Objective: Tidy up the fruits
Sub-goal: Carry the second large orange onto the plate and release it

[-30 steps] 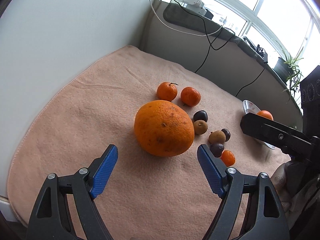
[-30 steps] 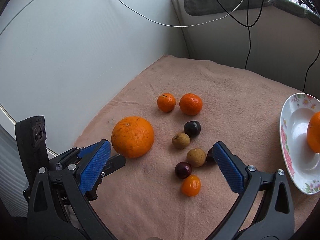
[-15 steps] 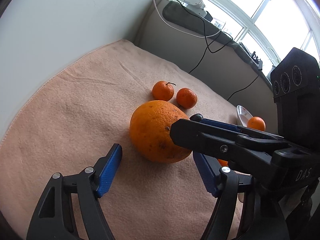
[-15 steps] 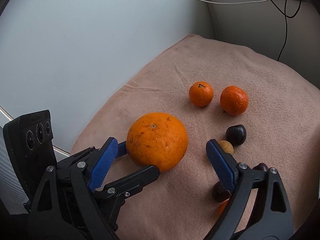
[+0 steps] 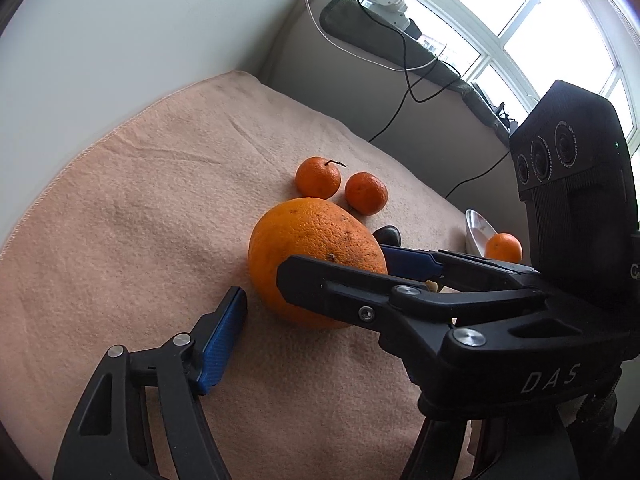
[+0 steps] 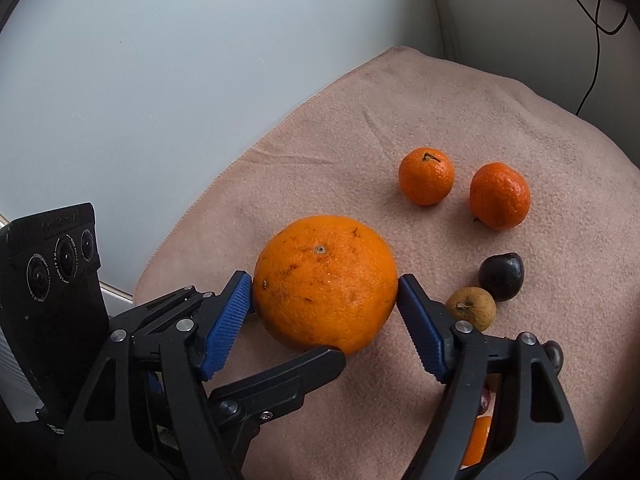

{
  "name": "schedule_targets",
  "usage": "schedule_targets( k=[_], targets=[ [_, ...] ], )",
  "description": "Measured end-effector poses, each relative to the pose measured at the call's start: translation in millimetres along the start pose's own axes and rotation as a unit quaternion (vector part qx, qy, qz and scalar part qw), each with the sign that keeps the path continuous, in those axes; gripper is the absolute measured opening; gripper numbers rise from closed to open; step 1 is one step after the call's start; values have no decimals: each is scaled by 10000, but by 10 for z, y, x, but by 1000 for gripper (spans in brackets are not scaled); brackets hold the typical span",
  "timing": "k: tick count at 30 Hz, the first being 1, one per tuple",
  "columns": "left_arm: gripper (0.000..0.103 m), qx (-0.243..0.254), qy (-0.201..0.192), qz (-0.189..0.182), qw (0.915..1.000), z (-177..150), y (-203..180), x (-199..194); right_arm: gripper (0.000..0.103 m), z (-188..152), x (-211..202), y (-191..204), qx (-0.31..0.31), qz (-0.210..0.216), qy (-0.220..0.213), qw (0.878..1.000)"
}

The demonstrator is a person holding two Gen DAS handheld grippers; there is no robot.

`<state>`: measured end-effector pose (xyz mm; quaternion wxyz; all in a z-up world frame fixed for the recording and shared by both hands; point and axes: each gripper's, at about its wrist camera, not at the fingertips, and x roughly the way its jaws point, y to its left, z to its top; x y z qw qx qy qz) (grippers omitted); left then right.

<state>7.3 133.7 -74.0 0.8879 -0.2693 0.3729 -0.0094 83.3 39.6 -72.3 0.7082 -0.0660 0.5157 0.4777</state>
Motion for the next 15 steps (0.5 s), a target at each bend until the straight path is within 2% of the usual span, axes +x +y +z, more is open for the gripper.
schedule_targets(
  k=[1, 15],
  targets=[
    [64, 13, 1, -49, 10000, 3, -9, 3, 77, -5, 1, -18, 38, 24, -5, 10000],
    [64, 184, -56, -4, 9998, -9, -149, -36, 76, -97, -158, -81, 158, 51, -187, 9997]
  ],
)
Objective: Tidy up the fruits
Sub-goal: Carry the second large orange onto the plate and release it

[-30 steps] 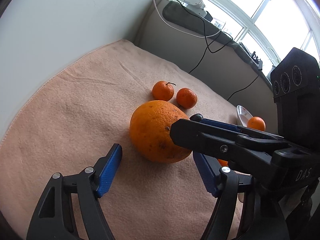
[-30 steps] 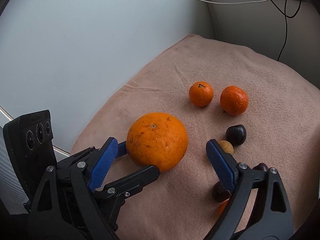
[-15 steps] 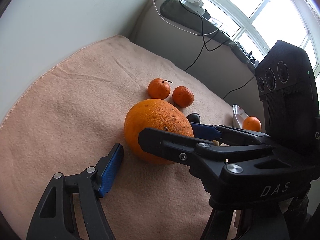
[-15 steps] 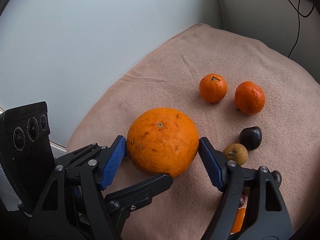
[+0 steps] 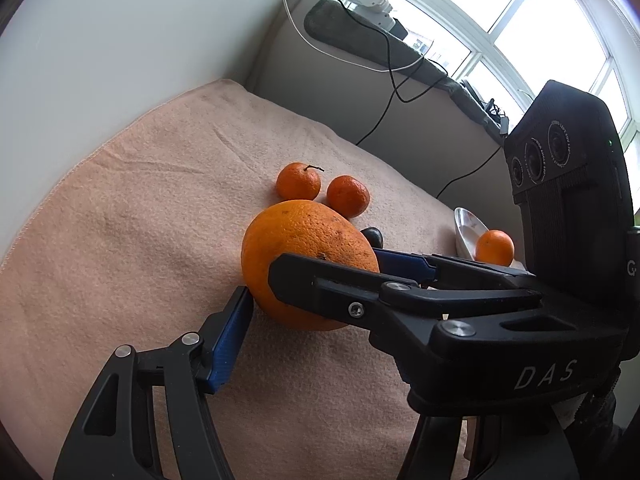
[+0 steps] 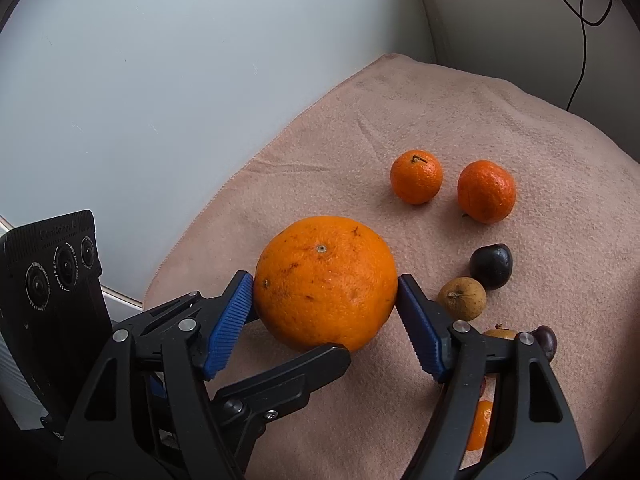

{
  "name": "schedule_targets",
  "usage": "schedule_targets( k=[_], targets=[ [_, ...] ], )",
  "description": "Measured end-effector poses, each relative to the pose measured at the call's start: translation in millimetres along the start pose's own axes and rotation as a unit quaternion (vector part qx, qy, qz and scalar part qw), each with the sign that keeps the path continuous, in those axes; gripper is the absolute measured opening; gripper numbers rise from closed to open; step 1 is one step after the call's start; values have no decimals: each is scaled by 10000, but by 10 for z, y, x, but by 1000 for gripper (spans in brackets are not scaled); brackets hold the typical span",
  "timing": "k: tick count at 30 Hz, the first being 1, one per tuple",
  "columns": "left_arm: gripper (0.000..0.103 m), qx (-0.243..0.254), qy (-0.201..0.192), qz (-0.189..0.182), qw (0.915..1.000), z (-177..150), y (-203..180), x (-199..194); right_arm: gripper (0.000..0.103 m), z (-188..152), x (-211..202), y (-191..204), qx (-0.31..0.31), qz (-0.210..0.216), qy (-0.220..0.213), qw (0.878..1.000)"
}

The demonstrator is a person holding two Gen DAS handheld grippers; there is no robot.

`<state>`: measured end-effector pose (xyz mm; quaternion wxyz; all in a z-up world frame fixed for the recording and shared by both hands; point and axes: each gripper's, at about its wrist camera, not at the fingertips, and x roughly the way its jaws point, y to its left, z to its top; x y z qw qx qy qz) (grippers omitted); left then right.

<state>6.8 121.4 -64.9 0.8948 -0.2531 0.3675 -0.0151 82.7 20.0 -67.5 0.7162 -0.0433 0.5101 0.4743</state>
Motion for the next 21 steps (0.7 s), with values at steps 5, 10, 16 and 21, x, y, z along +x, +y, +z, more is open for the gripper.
schedule_targets(
  k=[5, 10, 16, 21],
  targets=[
    [64, 150, -53, -47, 9999, 6, -122, -38, 76, -33, -149, -17, 26, -32, -159, 9999],
    [64, 357, -85, -150, 9992, 30, -303, -53, 76, -82, -387, -82, 130, -110, -372, 9992],
    [64, 641, -40, -309, 9975, 51, -565, 4, 76, -177, -653, -235, 368, -224, -632, 9971],
    [64, 877, 24, -489, 9949, 66, -817, 91, 76, -249, -880, -420, 574, -368, -829, 9942]
  ],
)
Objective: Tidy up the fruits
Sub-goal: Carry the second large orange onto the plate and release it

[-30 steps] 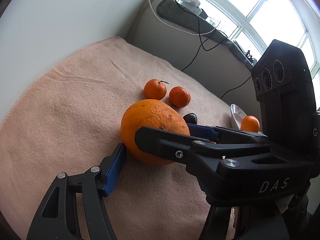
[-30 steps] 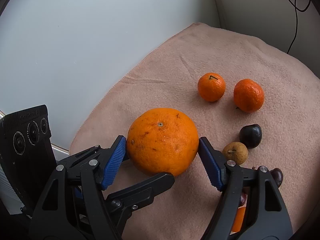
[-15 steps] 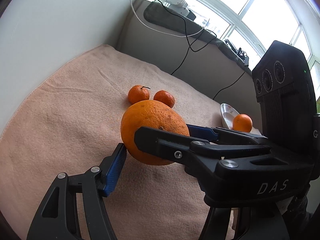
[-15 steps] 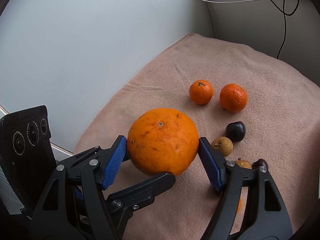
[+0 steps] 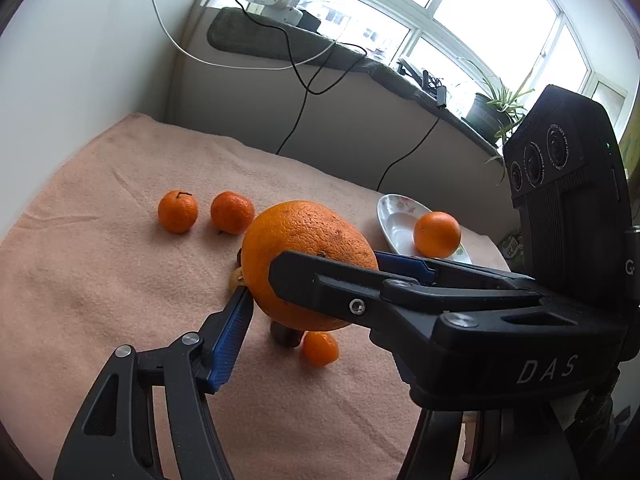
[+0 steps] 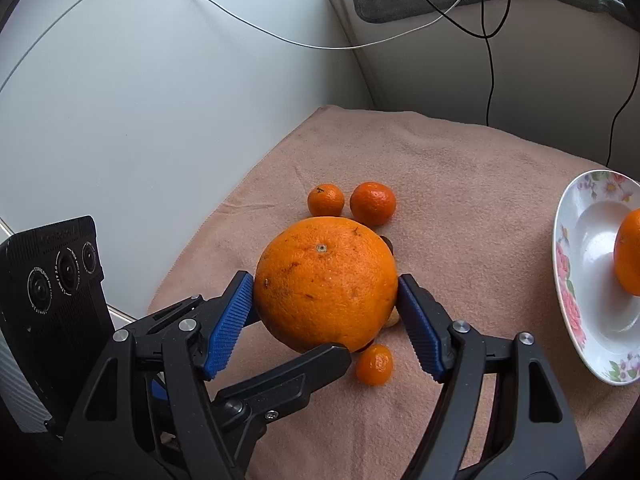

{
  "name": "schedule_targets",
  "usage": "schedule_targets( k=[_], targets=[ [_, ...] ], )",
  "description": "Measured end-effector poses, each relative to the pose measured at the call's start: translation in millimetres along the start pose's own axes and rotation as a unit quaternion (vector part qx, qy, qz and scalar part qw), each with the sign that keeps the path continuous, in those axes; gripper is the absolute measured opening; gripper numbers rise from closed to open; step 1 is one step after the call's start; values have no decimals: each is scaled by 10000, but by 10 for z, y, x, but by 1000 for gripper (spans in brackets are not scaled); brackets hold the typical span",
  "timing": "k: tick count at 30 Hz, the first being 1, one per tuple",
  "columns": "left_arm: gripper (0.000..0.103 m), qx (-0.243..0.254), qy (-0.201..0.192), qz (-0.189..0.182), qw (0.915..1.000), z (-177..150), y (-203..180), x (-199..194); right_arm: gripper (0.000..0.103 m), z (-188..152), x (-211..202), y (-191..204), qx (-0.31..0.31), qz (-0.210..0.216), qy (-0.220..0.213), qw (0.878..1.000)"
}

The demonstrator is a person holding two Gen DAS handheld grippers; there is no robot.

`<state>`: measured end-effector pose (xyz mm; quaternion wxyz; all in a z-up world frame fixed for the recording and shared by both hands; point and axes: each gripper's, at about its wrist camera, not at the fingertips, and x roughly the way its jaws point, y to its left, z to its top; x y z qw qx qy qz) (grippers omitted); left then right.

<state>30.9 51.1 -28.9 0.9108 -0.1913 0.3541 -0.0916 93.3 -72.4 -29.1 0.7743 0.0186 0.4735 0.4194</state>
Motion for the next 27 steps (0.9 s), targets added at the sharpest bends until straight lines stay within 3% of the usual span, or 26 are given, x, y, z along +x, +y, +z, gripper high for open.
schedule_targets(
  k=[13, 27],
  targets=[
    [64, 555, 277, -511, 9968, 116, -646, 471, 76, -31, -594, -684, 679, -439, -430, 9958],
    [64, 797, 578, -801, 9919, 194, -979, 841, 76, -41, -819, -1179, 1252, -706, -564, 9880]
  ],
)
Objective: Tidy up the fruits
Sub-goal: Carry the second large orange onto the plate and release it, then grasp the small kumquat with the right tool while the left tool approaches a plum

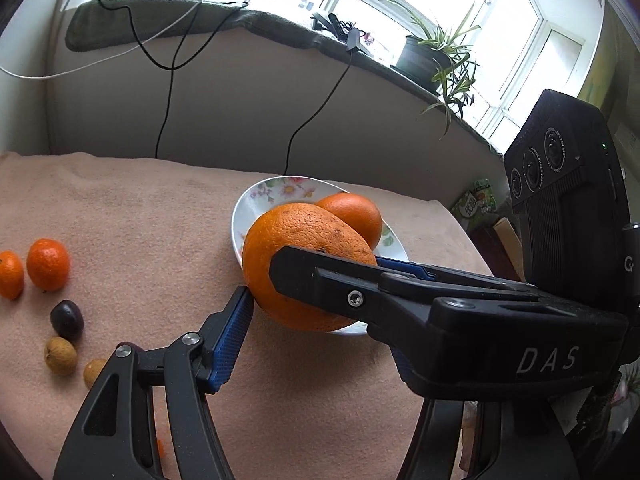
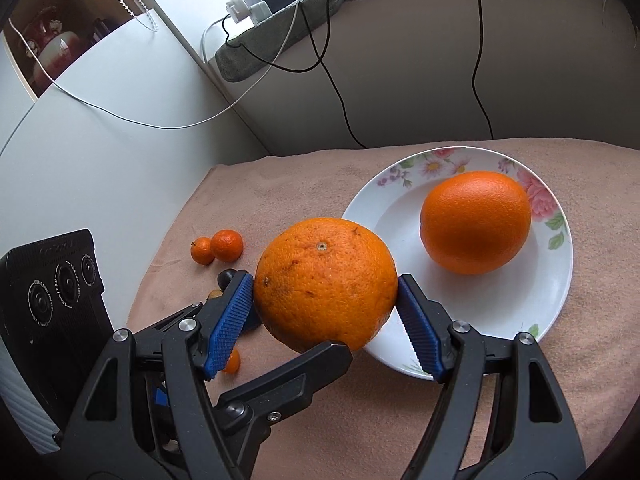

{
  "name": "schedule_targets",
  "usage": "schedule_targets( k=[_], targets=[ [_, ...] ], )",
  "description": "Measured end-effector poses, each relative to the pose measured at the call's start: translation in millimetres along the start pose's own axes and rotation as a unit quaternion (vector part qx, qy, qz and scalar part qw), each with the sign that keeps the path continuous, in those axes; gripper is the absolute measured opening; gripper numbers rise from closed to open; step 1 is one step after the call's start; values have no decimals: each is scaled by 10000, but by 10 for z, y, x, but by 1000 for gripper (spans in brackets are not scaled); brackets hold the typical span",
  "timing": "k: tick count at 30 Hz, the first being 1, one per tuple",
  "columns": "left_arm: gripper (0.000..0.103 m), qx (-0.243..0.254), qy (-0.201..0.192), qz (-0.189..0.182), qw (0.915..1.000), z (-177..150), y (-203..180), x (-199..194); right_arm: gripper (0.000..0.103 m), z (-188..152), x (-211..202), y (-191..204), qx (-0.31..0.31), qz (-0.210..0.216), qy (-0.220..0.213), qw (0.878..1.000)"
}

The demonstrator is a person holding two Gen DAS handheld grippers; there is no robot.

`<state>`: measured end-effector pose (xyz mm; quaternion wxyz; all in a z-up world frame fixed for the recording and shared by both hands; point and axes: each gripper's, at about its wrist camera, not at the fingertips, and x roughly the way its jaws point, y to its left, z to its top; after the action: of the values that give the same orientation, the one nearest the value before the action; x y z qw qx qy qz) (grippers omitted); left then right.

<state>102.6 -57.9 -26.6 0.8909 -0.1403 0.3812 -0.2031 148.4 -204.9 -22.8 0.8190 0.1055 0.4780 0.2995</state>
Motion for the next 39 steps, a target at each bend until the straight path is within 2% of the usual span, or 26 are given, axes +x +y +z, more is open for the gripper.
schedule_targets(
  k=[10, 15, 20, 33, 39],
  targets=[
    [64, -66, 132, 21, 9999, 27, -3, 93, 77, 34, 86, -41, 166, -31, 121, 9998],
    [61, -32, 130, 74, 9999, 50, -25, 154, 77, 29, 96, -49, 244, -224, 204, 9992],
    [62, 82, 8, 112, 9999, 77, -80, 118, 85, 18, -49, -55, 241, -261, -48, 9994],
    [62, 34, -36, 220, 9997, -47, 7, -72, 85, -197, -453, -3, 47, -526, -513, 9973],
    [67, -53, -111, 299, 9995, -110, 65, -208, 85, -327, -555, 10, -71, -589, -601, 9964]
  ],
)
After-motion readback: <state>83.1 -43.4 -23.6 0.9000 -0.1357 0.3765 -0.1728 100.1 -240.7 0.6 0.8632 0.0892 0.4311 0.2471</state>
